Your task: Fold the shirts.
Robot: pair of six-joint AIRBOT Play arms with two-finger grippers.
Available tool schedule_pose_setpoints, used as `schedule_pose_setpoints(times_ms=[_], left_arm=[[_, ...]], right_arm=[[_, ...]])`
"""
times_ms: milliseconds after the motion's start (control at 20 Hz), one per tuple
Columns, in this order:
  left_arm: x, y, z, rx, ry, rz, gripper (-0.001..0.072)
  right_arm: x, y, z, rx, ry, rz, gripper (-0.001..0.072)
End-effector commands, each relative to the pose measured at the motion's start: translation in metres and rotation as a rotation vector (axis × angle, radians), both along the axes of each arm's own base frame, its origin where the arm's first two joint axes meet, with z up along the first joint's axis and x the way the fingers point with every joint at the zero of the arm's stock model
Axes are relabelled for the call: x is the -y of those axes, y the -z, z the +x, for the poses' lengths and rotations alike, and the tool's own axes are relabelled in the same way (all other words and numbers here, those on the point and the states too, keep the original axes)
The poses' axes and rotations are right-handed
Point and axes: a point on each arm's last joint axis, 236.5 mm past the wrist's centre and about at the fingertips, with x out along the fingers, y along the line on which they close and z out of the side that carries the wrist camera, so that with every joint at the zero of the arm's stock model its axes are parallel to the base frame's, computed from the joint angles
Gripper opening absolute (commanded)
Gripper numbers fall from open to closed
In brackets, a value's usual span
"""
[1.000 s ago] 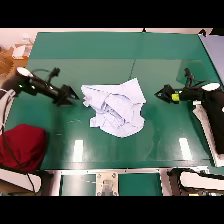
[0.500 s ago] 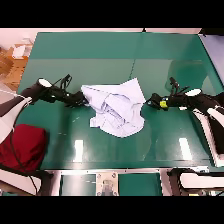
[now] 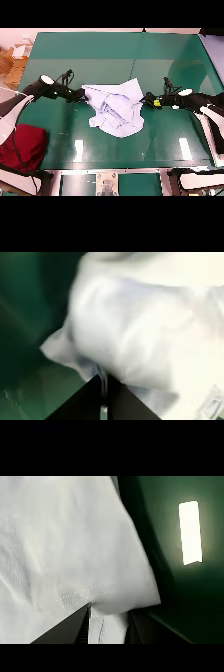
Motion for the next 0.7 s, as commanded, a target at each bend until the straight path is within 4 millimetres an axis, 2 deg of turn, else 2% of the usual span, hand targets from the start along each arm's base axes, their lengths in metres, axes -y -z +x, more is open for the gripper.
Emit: schedule_pose_setpoints(times_ms=[0,50,100,200,250,350,400,450,550,600,650], left_arm=[[0.009,-0.031,0.002,0.022,0.078,-0.03,0.0022],[0.011,-0.039,0.003,0.034,0.099,-0.032,0.0022],[0.011,-0.048,0.005,0.046,0.122,-0.03,0.0022],[0.009,-0.061,0.006,0.059,0.161,-0.008,0.0022],[0.007,-0.066,0.006,0.056,0.173,0.007,0.0022],[-0.004,-0.076,0.007,0.058,0.202,0.075,0.0022],[-0.012,-0.084,0.008,0.061,0.216,0.121,0.0021],[-0.023,-0.097,0.011,0.069,0.227,0.176,0.0021],[-0.042,-0.141,0.02,0.121,0.235,0.24,0.0021],[-0.049,-0.172,0.031,0.182,0.192,0.243,0.0021],[-0.057,-0.213,0.044,0.283,0.12,0.24,0.0021]], right_arm=[[-0.006,-0.001,0.012,0.008,0.023,0.026,0.0305],[-0.01,-0.002,0.015,0.008,0.026,0.039,0.0304],[-0.014,-0.001,0.016,0.009,0.018,0.04,0.0261],[-0.019,0.0,0.019,0.016,-0.001,0.037,0.0067],[-0.021,-0.003,0.021,0.032,-0.018,0.031,0.0016],[-0.018,-0.016,0.032,0.063,-0.022,0.039,0.0015],[-0.015,-0.033,0.04,0.091,-0.028,0.054,0.0014],[-0.01,-0.056,0.049,0.129,-0.036,0.069,0.0014],[0.005,-0.127,0.069,0.266,-0.049,0.082,0.0014],[0.016,-0.175,0.076,0.362,-0.05,0.076,0.0014],[0.026,-0.224,0.078,0.458,-0.048,0.063,0.0014]])
